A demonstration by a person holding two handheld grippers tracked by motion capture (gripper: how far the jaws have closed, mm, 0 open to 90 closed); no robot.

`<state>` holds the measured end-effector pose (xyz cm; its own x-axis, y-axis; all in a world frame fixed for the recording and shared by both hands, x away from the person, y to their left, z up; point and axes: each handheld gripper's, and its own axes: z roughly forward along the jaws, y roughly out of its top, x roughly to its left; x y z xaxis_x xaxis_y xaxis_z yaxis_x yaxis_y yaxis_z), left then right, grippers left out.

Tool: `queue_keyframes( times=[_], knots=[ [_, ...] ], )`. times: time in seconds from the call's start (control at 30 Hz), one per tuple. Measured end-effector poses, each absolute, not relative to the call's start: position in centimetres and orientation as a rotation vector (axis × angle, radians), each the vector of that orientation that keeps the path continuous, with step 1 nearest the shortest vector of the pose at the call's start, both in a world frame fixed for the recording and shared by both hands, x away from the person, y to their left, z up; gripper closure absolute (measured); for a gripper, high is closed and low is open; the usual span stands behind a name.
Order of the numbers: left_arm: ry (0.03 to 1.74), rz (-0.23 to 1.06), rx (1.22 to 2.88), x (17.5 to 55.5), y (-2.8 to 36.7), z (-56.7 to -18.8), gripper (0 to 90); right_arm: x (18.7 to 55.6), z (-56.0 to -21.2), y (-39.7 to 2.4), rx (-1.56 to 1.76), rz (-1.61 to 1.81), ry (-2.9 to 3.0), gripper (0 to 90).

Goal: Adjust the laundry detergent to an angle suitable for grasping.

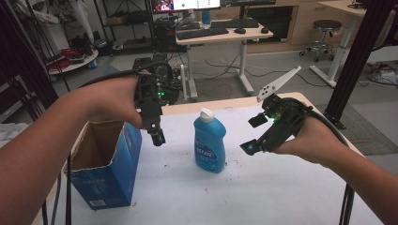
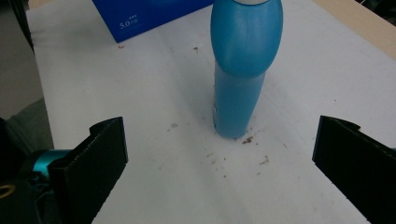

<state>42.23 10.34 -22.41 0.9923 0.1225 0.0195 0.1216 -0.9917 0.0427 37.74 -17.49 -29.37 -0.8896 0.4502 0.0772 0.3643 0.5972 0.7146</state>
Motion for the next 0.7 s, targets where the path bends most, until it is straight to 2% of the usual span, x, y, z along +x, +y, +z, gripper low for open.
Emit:
queue_keyframes(
  times=[0.7],
  knots=[
    [0.192,0.042,3.099,41.9,10.6,-22.3,1.8,40.8,-33.4,-13.0,0.761,1.203,2.665,2.2]
  ],
)
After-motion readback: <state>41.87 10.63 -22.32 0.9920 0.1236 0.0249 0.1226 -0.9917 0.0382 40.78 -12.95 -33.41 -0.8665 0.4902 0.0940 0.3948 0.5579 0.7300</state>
